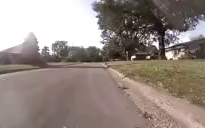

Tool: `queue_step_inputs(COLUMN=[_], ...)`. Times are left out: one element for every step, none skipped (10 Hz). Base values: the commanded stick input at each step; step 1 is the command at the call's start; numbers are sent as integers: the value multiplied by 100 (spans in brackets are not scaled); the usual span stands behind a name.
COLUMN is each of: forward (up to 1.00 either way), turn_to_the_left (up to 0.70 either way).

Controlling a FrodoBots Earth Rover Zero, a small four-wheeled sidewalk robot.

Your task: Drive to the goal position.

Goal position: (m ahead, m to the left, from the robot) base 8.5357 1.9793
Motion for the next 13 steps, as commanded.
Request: queue_step_inputs(forward=[85,85,85,85,85,85,85,85,85,85,85,85,85], turn_to_the_left=[0,0,0,0,0,0,0,0,0,6,22,34,34])
